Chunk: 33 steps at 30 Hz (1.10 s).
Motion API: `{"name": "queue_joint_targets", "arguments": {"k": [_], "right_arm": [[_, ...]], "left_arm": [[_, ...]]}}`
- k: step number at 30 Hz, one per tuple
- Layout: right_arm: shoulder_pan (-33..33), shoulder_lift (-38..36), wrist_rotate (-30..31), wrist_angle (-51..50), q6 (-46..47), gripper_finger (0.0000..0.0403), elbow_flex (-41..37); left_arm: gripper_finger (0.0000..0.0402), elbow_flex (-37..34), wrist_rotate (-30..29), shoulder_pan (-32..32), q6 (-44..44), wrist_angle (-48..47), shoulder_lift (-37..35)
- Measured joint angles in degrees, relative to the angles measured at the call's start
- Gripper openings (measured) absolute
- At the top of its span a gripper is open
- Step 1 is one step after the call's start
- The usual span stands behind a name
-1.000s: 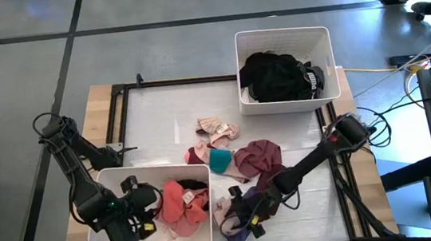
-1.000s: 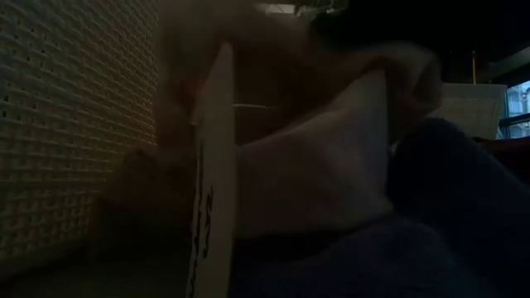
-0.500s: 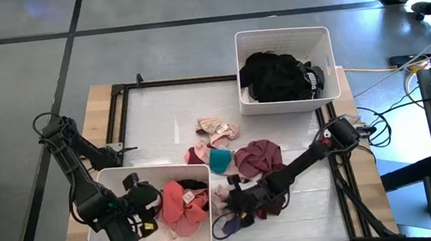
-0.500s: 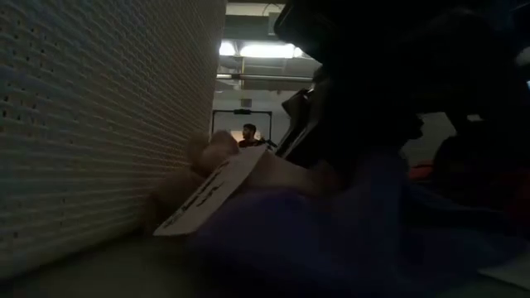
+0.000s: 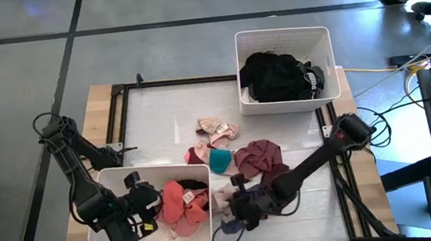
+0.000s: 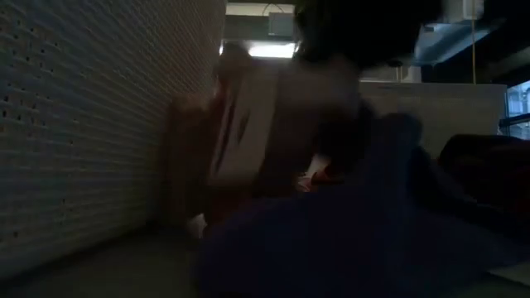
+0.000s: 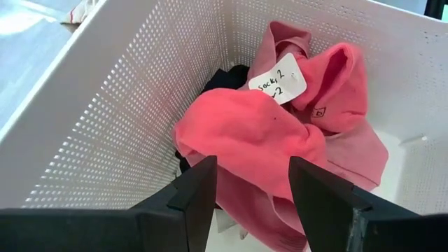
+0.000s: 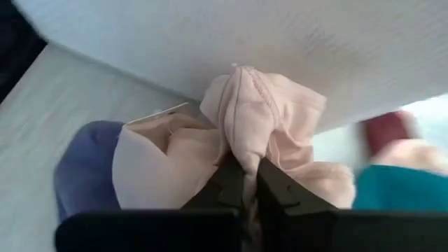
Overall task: Sort clothes
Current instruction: Put the pink underwear into the bottom white laundry bin
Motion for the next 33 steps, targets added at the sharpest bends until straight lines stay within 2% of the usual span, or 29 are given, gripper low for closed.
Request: {"name": "queue_joint_targets", "arguments": {"k": [5, 10, 17, 21, 24, 28, 33], "right_arm": [[1.73, -4.11, 7.35, -12.85, -1.16, 0.0027, 8.02], [1.98, -6.15, 9.22, -20.92, -3.06, 0.0018, 16.23], [1.50, -6.62, 13.96, -24.49, -7.92, 0.0026, 25.12], [1.23, -6.62, 14.68, -21.88, -14.33, 0.0028, 29.54], [0.45, -6.62, 12.65, -16.07, -18.45, 0.0024, 30.47], [-1.75, -6.62, 3.59, -9.04, -22.96, 0.0024, 30.47], [-5.80, -5.67, -5.79, -2.52, -23.79, 0.0039, 30.42]], "left_arm": [[0.0169, 0.00, 0.00, 0.00, -0.09, 0.01, 0.00], [0.0169, 0.00, 0.00, 0.00, -0.17, 0.02, -0.02], [0.0169, 0.00, 0.00, 0.00, -0.31, 0.05, -0.02], [0.0169, 0.00, 0.00, 0.00, -0.46, 0.17, -0.02], [0.0169, 0.00, 0.00, 0.00, -0.46, 0.48, -0.02], [0.0169, 0.00, 0.00, 0.01, -0.13, 1.88, -0.02], [0.0169, 0.00, 0.00, 0.00, -0.07, 1.70, -0.02]]}}
